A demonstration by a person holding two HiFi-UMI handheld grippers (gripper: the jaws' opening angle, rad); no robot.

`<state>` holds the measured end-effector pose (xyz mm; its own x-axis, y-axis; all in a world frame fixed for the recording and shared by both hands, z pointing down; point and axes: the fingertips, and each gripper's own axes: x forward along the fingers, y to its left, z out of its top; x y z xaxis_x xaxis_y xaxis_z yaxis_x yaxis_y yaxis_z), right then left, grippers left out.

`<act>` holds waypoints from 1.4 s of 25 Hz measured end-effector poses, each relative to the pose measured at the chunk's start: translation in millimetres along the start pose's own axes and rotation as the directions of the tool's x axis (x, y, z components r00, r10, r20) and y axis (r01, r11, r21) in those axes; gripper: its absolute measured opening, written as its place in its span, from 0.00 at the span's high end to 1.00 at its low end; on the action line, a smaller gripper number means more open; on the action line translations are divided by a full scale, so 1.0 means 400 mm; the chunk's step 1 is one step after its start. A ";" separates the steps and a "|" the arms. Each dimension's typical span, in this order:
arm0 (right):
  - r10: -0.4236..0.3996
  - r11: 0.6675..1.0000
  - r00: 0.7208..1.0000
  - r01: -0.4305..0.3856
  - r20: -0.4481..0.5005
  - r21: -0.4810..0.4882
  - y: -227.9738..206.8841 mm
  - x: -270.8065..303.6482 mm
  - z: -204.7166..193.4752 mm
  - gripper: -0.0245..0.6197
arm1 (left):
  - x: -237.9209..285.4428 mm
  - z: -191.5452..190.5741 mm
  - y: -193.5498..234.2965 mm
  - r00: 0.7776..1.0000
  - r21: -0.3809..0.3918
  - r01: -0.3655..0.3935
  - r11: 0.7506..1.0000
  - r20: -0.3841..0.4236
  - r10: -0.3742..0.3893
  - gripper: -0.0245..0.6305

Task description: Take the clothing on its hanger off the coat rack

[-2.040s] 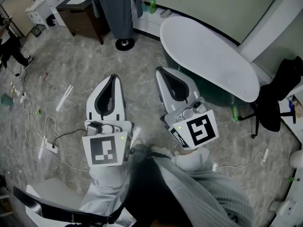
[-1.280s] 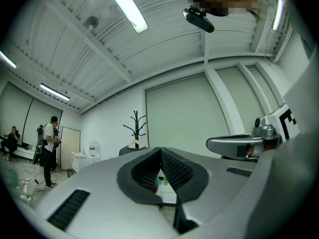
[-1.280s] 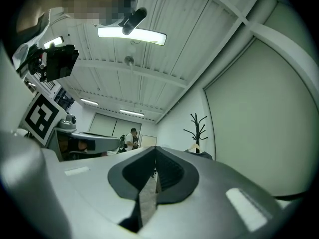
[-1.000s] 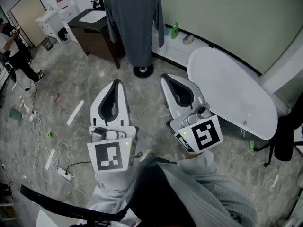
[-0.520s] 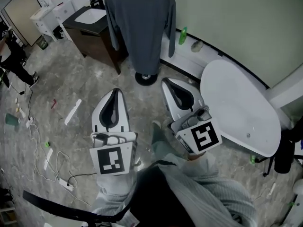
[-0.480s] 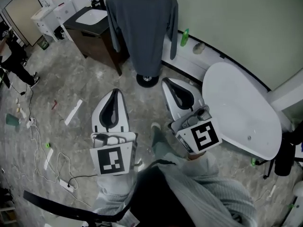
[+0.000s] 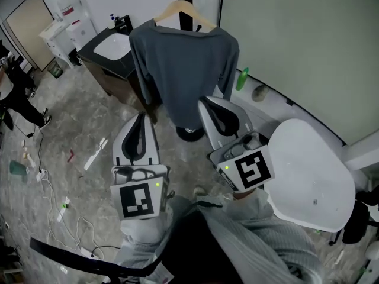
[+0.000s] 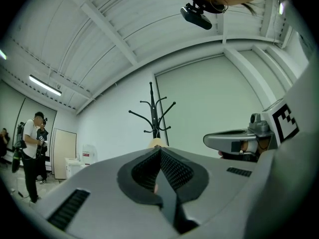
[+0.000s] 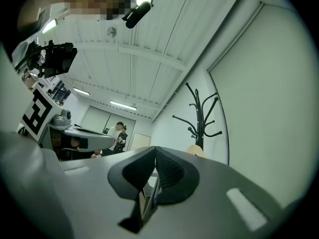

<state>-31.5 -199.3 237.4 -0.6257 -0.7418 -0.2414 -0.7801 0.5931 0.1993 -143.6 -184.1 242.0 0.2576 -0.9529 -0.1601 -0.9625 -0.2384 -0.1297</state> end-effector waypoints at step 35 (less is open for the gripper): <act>-0.487 0.841 0.863 0.425 -0.130 -0.334 -0.635 0.657 -0.264 0.82 | 1.018 -0.141 0.239 0.952 0.218 0.281 0.935 0.064 -0.301 0.91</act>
<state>2.7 -577.9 223.6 -0.1594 -0.9703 -0.1820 -0.9204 0.0794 0.3828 -135.6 -605.6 219.5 0.5400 -0.8232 -0.1755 -0.8085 -0.4494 -0.3798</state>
